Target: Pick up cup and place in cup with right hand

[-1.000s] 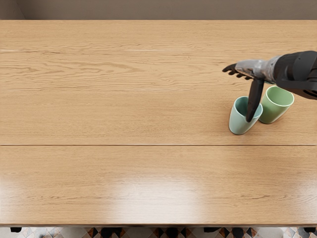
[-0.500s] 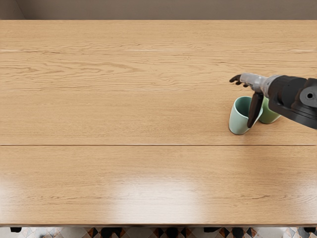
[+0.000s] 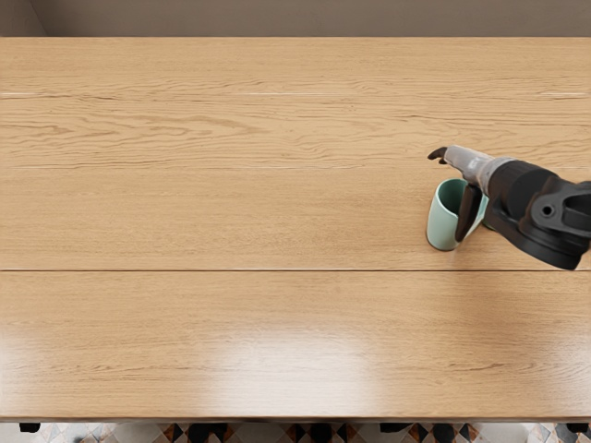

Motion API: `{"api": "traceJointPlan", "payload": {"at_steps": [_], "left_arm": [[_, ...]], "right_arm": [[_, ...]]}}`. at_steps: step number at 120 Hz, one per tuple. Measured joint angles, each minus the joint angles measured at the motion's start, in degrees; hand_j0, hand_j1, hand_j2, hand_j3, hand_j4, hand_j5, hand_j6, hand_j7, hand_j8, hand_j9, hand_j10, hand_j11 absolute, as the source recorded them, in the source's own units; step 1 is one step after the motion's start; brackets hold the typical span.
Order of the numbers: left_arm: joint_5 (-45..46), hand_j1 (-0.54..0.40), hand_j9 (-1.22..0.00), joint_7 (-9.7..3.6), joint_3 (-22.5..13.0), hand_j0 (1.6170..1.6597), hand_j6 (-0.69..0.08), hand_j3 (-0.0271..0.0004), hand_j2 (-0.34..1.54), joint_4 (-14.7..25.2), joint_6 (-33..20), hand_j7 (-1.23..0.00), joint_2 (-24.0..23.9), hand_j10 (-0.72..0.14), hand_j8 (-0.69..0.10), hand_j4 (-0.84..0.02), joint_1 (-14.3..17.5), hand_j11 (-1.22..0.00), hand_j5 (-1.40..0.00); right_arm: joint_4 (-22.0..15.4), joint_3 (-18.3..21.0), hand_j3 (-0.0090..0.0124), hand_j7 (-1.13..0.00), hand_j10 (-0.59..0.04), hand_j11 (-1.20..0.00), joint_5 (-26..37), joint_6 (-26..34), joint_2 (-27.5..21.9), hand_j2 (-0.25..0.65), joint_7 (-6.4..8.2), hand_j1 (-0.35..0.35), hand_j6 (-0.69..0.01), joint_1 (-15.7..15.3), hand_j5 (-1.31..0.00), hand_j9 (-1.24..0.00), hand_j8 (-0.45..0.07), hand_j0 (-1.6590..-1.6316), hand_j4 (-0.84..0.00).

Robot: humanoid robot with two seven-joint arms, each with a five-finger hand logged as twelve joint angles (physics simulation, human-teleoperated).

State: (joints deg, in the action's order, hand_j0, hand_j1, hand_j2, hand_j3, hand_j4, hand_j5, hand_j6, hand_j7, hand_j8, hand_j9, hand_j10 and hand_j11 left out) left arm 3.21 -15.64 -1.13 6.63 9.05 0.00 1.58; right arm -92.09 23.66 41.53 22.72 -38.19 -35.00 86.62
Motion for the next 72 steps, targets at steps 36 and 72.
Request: {"api": "traceJointPlan", "payload": {"at_steps": [36, 72], "left_arm": [[0.0, 0.349, 0.00, 0.01, 0.0, 1.6581, -0.001, -0.0001, 0.00, 0.0, 0.0, 0.00, 0.0, 0.000, 0.000, 0.000, 0.0, 0.00, 0.00], [0.0, 0.349, 0.00, 0.00, 0.0, 1.6581, -0.001, -0.0002, 0.00, 0.1, 0.0, 0.00, 0.0, 0.000, -0.001, 0.000, 0.0, 0.00, 0.00]], "right_arm": [[0.4, 0.0, 0.0002, -0.30, -0.266, -0.29, 1.2, 1.3, 0.6, 0.104, -0.04, 0.046, -0.263, -1.0, -0.30, -0.30, -0.264, -1.6581, -0.258], [0.3, 0.2, -0.0003, -0.45, -0.348, -0.45, 1.2, 1.2, 0.7, 0.084, -0.05, 0.068, -0.373, -1.3, -0.45, -0.45, -0.256, -1.6571, -0.380]]}}
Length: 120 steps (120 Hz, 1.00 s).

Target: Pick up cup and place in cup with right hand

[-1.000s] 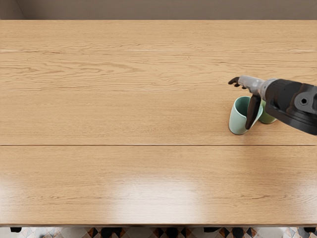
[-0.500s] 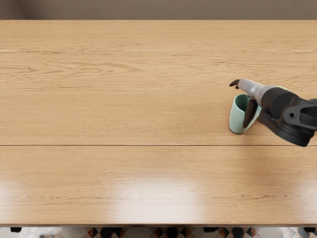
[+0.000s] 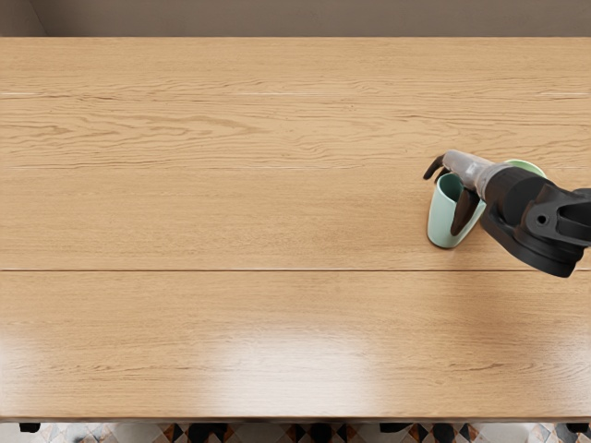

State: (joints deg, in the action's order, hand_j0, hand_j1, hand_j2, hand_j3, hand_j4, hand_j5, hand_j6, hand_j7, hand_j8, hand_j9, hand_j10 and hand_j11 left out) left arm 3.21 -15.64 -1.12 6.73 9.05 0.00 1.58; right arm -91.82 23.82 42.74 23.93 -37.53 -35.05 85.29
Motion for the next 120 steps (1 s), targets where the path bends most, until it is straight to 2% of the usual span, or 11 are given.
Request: {"api": "traceJointPlan", "payload": {"at_steps": [2, 7, 15, 19, 20, 25, 27, 35, 62, 120], "left_arm": [[0.0, 0.349, 0.00, 0.00, 0.0, 1.6581, -0.001, -0.0002, 0.00, 0.0, 0.0, 0.00, 0.0, 0.000, -0.001, 0.000, 0.0, 0.00, 0.00], [0.0, 0.349, 0.00, 0.00, 0.0, 1.6581, -0.001, -0.0001, 0.00, 0.0, 0.0, 0.00, 0.0, 0.000, -0.001, 0.000, 0.0, 0.00, 0.00], [0.0, 0.349, 0.00, 0.00, 0.0, 1.6581, -0.001, -0.0001, 0.00, 0.0, 0.0, 0.00, 0.0, 0.000, 0.000, 0.000, 0.0, 0.00, 0.00], [0.0, 0.349, 0.00, 0.00, 0.0, 1.6581, -0.001, -0.0001, 0.00, 0.0, 0.0, 0.00, 0.0, 0.000, 0.000, 0.000, 0.0, 0.00, 0.00], [0.0, 0.349, 0.00, 0.00, 0.0, 1.6581, -0.001, -0.0001, 0.00, 0.0, 0.0, 0.00, 0.0, 0.000, 0.000, 0.000, 0.0, 0.00, 0.00], [0.0, 0.349, 0.00, 0.00, 0.0, 1.6581, -0.001, -0.0001, 0.00, 0.0, 0.0, 0.00, 0.0, 0.000, 0.000, 0.000, 0.0, 0.00, 0.00], [0.0, 0.349, 0.00, 0.00, -0.1, 1.6581, -0.001, -0.0001, 0.00, 0.0, 0.0, 0.00, 0.0, 0.000, 0.000, 0.000, 0.0, 0.00, 0.00], [0.0, 0.349, 0.00, 0.00, 0.0, 1.6581, 0.000, -0.0001, 0.00, 0.0, 0.0, 0.00, 0.0, 0.000, 0.000, 0.000, 0.1, 0.00, 0.00], [0.0, 0.349, 0.00, 0.00, -0.1, 1.6581, 0.000, 0.0000, 0.00, 0.0, 0.0, 0.00, 0.0, 0.000, 0.000, 0.000, 0.2, 0.00, 0.00], [0.0, 0.349, 0.00, 0.00, -0.1, 1.6581, 0.000, 0.0000, 0.00, 0.0, 0.0, 0.00, 0.0, 0.000, 0.000, 0.000, 0.6, 0.00, 0.00]], "right_arm": [[0.0, 0.0, 0.0003, -0.46, -0.343, -0.46, 0.0, 0.0, 0.0, 0.076, 0.00, 0.066, -0.372, 0.0, -0.45, -0.46, -0.252, -1.6570, -0.384], [0.0, 0.0, 0.0000, -0.48, -0.336, -0.48, -0.2, 0.0, 0.0, 0.084, 0.02, 0.066, -0.379, 0.1, -0.47, -0.47, -0.254, -1.6570, -0.393], [-0.1, 0.0, 0.0004, -0.50, -0.334, -0.51, -0.5, 0.0, -0.1, 0.085, 0.04, 0.070, -0.378, 0.4, -0.50, -0.50, -0.288, -1.6568, -0.401], [-0.1, 0.0, -0.0002, -0.51, -0.330, -0.52, -0.6, -0.1, -0.1, 0.083, 0.05, 0.071, -0.376, 0.7, -0.52, -0.52, -0.309, -1.6565, -0.405], [-0.1, 0.0, 0.0000, -0.52, -0.331, -0.53, -0.6, -0.1, -0.1, 0.082, 0.05, 0.065, -0.379, 0.7, -0.52, -0.52, -0.291, -1.6564, -0.406], [-0.1, 0.0, -0.0003, -0.53, -0.330, -0.54, -0.7, -0.2, -0.1, 0.072, 0.05, 0.063, -0.382, 1.0, -0.53, -0.53, -0.298, -1.6561, -0.411], [-0.1, 0.0, -0.0001, -0.53, -0.331, -0.54, -0.8, -0.2, -0.1, 0.077, 0.05, 0.062, -0.387, 1.1, -0.54, -0.54, -0.274, -1.6559, -0.413], [-0.1, 0.0, -0.0005, -0.55, -0.327, -0.57, -0.9, -0.2, -0.2, 0.089, 0.05, 0.068, -0.385, 1.4, -0.56, -0.56, -0.259, -1.6554, -0.425], [-0.2, -0.2, -0.0004, -0.60, -0.329, -0.62, -1.5, -1.0, -0.2, 0.102, 0.03, 0.077, -0.372, 3.6, -0.61, -0.61, -0.247, -1.6536, -0.447], [-0.1, -0.4, -0.0005, -0.62, -0.309, -0.65, -6.1, -7.0, -3.5, 0.106, 0.03, 0.087, -0.355, 13.2, -0.64, -0.64, -0.225, -1.6522, -0.454]]}}
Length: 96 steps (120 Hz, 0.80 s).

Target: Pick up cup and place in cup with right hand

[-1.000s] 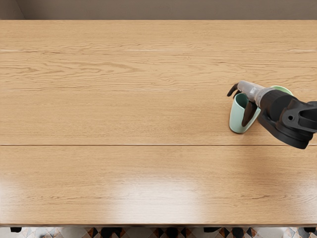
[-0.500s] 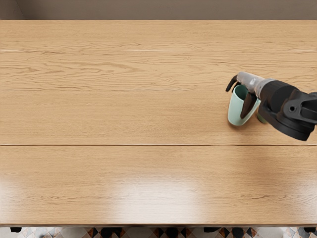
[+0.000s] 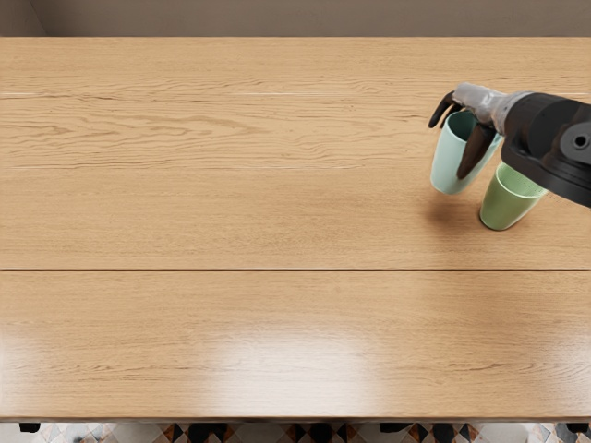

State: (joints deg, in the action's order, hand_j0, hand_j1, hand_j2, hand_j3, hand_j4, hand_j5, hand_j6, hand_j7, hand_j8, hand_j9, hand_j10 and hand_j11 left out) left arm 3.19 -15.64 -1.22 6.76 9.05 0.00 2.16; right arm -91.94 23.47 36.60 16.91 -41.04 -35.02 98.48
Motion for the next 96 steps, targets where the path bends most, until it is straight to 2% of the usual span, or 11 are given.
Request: {"api": "traceJointPlan", "payload": {"at_steps": [24, 29, 36, 44, 96], "left_arm": [[0.0, 0.349, 0.00, 0.00, 0.0, 1.6581, 0.000, 0.0000, 0.00, -0.1, 0.0, 0.00, 0.0, 0.000, 0.000, 0.000, 0.6, 0.00, 0.00], [0.0, 0.349, 0.00, 0.00, 0.0, 1.6581, 0.000, 0.0000, 0.00, -0.1, 0.0, 0.00, 0.0, 0.000, 0.000, 0.000, 0.6, 0.00, 0.00], [0.0, 0.349, 0.00, 0.00, 0.0, 1.6581, 0.000, 0.0000, 0.00, -0.1, 0.0, 0.00, 0.0, 0.000, 0.000, 0.000, 0.6, 0.00, 0.00], [0.0, 0.349, 0.00, 0.00, 0.0, 1.6581, 0.000, 0.0000, 0.00, -0.2, 0.0, 0.00, 0.0, 0.000, 0.000, 0.000, 0.6, 0.00, 0.00], [0.0, 0.349, 0.00, 0.00, -0.1, 1.6581, -0.001, 0.0001, 0.00, -0.3, 0.0, 0.00, 0.0, 0.000, 0.000, 0.000, 3.2, 0.00, 0.00]], "right_arm": [[-0.2, 0.1, -0.0004, -0.62, -0.303, -0.65, -1.5, -2.3, -2.9, 0.130, 0.00, 0.102, -0.346, 3.3, -0.64, -0.64, -0.216, -1.6521, -0.451], [-0.3, 0.1, -0.0001, -0.62, -0.300, -0.65, -1.6, -2.6, -3.6, 0.153, 0.01, 0.108, -0.342, 3.5, -0.65, -0.64, -0.223, -1.6522, -0.451], [-0.4, 0.1, -0.0002, -0.62, -0.310, -0.65, -1.6, -3.1, -4.6, 0.048, 0.01, 0.062, -0.358, 3.8, -0.65, -0.65, -0.230, -1.6517, -0.455], [-0.6, 0.0, -0.0003, -0.63, -0.324, -0.66, -1.6, -3.6, -5.4, 0.114, 0.00, 0.081, -0.374, 4.2, -0.65, -0.65, -0.243, -1.6527, -0.462], [-2.3, 0.3, -0.0005, -0.66, -0.311, -0.68, -1.6, -4.4, -10.6, 0.103, -0.03, 0.083, -0.367, 4.7, -0.67, -0.67, -0.236, -1.6515, -0.486]]}}
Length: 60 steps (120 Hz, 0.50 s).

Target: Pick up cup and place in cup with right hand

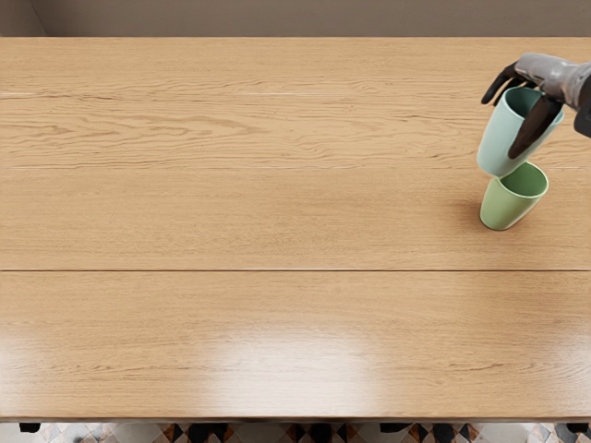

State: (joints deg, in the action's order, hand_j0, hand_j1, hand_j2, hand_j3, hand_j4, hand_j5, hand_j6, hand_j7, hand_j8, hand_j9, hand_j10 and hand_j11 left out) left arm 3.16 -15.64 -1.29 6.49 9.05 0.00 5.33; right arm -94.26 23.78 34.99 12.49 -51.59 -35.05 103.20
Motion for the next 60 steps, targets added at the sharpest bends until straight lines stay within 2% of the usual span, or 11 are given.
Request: {"api": "traceJointPlan", "payload": {"at_steps": [15, 60], "left_arm": [[0.0, 0.349, 0.00, 0.00, 0.0, 1.6581, -0.001, 0.0001, 0.00, 0.0, 0.0, 0.00, 0.0, 0.000, 0.000, 0.000, 1.6, 0.00, 0.00], [-0.1, 0.349, 0.00, 0.00, -0.1, 1.6581, -0.001, 0.0001, 0.00, -0.1, 0.0, 0.00, 0.0, 0.000, 0.000, 0.000, 3.5, 0.00, 0.00]], "right_arm": [[-0.4, 0.1, -0.0006, -0.66, -0.310, -0.69, 0.0, 0.0, -1.0, 0.103, 0.00, 0.083, -0.367, -0.3, -0.67, -0.68, -0.236, -1.6514, -0.491], [-0.8, 1.3, -0.0004, -0.66, -0.307, -0.69, 0.1, 0.1, -3.4, 0.105, 0.00, 0.085, -0.362, -0.5, -0.68, -0.68, -0.232, -1.6514, -0.493]]}}
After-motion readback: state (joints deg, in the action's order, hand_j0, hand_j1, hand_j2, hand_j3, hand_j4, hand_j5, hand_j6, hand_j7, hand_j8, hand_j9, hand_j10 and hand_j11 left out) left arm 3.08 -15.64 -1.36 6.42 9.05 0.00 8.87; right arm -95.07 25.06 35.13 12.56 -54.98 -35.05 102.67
